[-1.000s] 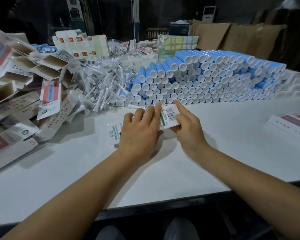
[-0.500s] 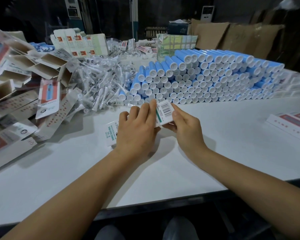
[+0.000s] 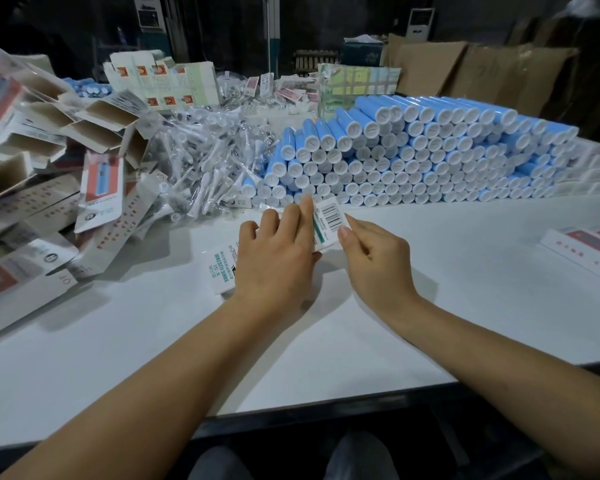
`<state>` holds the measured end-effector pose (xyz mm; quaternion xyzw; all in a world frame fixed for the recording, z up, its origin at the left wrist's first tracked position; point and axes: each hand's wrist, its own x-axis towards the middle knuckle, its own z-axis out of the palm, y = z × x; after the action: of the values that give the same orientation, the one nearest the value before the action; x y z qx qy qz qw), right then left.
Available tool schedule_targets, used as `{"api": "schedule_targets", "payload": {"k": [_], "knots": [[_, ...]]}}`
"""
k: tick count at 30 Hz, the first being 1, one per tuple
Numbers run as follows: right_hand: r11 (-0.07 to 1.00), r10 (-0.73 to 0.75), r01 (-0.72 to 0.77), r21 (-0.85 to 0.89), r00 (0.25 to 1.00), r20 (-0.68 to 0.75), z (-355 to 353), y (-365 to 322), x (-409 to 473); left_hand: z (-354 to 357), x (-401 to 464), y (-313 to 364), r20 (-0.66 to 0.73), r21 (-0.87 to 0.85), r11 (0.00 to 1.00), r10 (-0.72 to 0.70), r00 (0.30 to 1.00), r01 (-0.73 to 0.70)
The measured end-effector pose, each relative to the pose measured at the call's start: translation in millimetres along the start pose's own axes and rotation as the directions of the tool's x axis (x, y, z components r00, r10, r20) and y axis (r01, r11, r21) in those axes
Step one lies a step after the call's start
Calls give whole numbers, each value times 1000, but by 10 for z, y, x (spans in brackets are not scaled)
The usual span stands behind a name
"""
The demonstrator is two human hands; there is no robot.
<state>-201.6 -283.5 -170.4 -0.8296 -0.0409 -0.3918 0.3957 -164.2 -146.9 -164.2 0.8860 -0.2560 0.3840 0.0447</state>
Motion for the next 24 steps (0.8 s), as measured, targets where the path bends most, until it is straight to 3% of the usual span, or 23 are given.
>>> {"api": "schedule_targets", "payload": {"k": [2,6,13,16,19,20,21,22,23,24], "knots": [[999,48,-49,23,998,45,5,12,-2,4,-3,-16,-4,-13,1000,-7,1000,7],[925,283,-308,222,949,136,25,-16,-2,19,7,-13,-31,-12,1000,-5,1000,5],[943,254,-275,188,958,131,27,24,-13,22,-10,-50,15,21,999,42,999,-42],[895,264,-302,328,952,158,-5,-7,32,8,13,-32,-4,-85,996,6,1000,-6],[872,233,-273,407,962,146,-39,-31,48,-43,124,-92,-63,-361,930,-94,994,65],[876,225,-265,403,964,143,-44,-29,41,-70,177,-136,-63,-512,855,-139,988,88],[883,221,-262,390,964,148,-44,-25,28,-100,226,-180,-44,-691,713,-210,977,122],[892,214,-258,372,964,156,-36,-18,17,-128,258,-217,10,-853,492,-319,948,175],[903,202,-250,350,965,168,-23,-12,7,-164,287,-246,154,-948,187,-440,885,257],[920,181,-232,317,967,181,-7,-7,1,-192,315,-268,378,-926,-188,-488,786,328]]}}
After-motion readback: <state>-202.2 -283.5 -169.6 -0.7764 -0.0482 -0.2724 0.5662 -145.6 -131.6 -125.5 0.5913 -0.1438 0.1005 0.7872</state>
